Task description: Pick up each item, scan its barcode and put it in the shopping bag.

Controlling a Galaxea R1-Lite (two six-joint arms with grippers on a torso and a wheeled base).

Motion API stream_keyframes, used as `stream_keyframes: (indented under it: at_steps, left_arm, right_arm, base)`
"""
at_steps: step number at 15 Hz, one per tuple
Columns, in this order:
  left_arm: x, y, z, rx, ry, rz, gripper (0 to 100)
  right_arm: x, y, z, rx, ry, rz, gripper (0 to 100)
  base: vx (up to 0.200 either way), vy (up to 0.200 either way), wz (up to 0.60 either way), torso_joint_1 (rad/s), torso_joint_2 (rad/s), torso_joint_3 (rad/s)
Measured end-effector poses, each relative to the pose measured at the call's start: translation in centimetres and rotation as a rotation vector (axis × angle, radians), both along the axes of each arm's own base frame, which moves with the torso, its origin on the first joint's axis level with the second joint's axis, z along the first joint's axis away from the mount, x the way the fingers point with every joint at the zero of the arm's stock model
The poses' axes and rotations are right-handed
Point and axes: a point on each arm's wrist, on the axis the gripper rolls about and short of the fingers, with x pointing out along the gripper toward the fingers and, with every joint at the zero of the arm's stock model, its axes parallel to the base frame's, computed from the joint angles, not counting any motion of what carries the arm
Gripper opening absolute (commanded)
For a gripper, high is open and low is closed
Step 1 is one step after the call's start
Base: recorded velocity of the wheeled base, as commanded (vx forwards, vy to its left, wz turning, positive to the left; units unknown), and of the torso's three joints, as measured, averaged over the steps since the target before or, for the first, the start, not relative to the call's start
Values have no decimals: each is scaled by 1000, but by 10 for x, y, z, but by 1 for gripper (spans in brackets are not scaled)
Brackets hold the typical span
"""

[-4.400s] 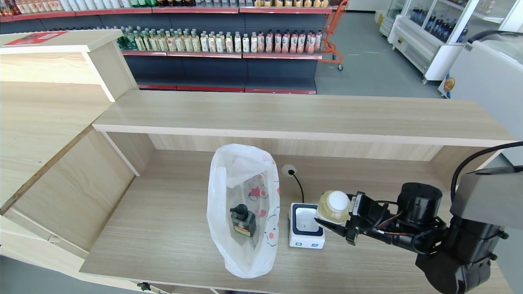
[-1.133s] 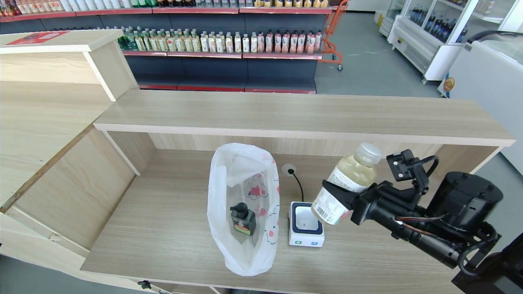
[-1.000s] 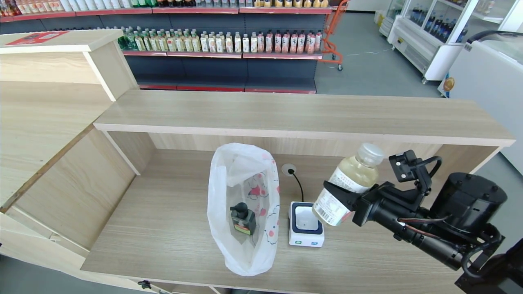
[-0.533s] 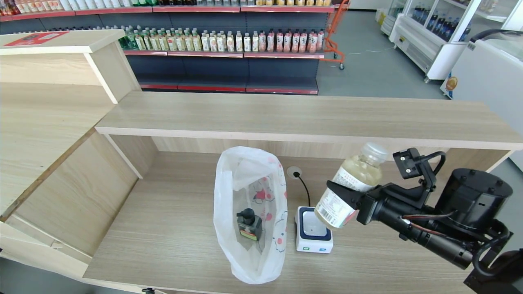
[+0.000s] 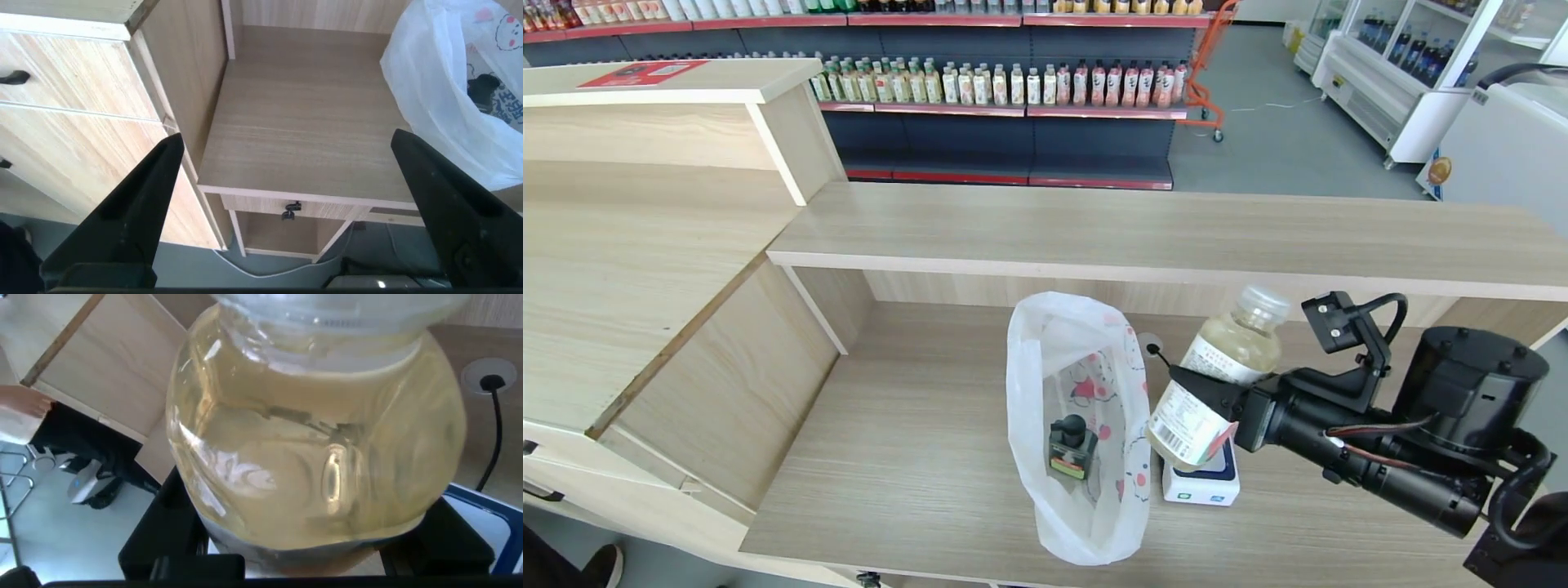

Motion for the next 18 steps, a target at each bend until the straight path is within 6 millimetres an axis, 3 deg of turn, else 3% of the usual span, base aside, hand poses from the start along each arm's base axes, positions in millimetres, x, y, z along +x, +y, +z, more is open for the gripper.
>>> stream_keyframes:
  at_steps: [3,6,12,18]
  left_arm:
    - [0,0,0,0,0,-1,100]
    - [0,0,0,0,1,0,100]
    - [0,0,0,0,0,-1,100]
    - [0,0,0,0,1,0,100]
  right_arm:
    - [10,7,0,-1,3,7,0]
    - [34,20,-5,-2,3,-14,0]
    - [81,46,-37,-95,-23,-38,0]
    - [128,76,-56,-92,-84,-28,0]
  base:
    - [0,0,0,0,0,0]
    - [0,0,0,0,0,0]
    - [0,0,0,0,0,0]
    - [0,0,0,0,0,0]
